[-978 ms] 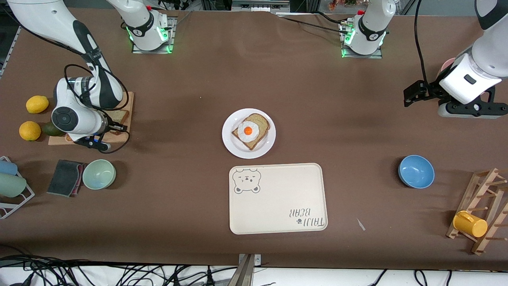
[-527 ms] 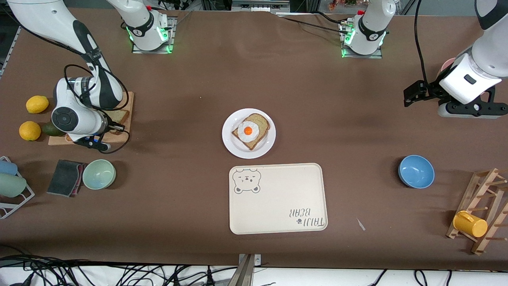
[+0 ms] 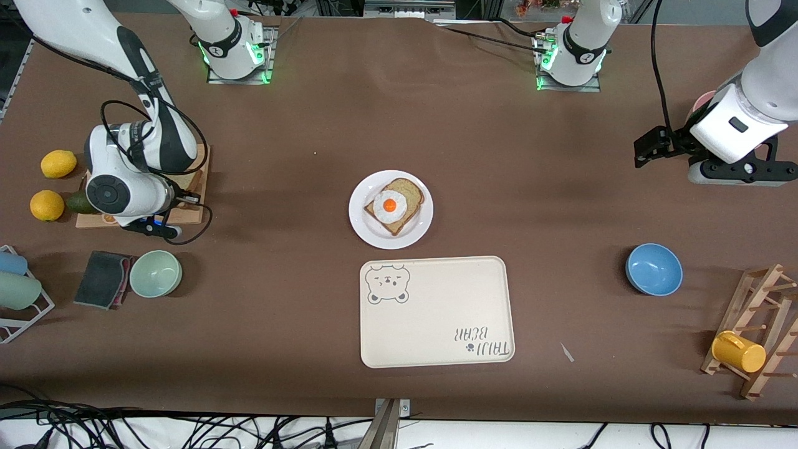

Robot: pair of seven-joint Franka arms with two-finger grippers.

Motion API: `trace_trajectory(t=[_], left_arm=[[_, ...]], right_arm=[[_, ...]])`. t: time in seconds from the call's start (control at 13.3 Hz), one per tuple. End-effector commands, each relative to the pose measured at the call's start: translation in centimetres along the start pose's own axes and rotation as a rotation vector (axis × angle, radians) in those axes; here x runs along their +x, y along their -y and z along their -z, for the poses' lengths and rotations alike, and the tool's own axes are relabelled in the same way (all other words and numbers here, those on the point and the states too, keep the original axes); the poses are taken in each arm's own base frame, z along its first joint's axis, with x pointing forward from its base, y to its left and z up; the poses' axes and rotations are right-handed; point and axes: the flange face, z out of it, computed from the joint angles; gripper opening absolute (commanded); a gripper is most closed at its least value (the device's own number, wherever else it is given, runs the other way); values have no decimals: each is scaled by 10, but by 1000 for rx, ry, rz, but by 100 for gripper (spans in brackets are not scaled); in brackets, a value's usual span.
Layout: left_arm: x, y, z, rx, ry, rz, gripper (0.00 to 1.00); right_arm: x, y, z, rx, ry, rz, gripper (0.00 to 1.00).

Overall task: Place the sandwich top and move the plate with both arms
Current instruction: 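Grasp the bread slice edge with the right gripper and lift it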

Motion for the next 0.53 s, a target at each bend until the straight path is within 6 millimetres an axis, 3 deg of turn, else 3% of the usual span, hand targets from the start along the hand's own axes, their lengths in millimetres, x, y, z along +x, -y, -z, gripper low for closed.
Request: trace_trajectory(t=[0.0, 0.3, 0.45], left_arm=[[-5, 0, 2, 42, -12, 4, 100], [-5, 1, 1, 43, -11, 5, 100], [-5, 1, 1, 42, -11, 5, 100]], right_arm=[[-9, 28, 45, -20, 13, 38, 0], [-30, 123, 105, 37, -51, 34, 0], [-62, 185, 132, 20, -60, -52, 0]])
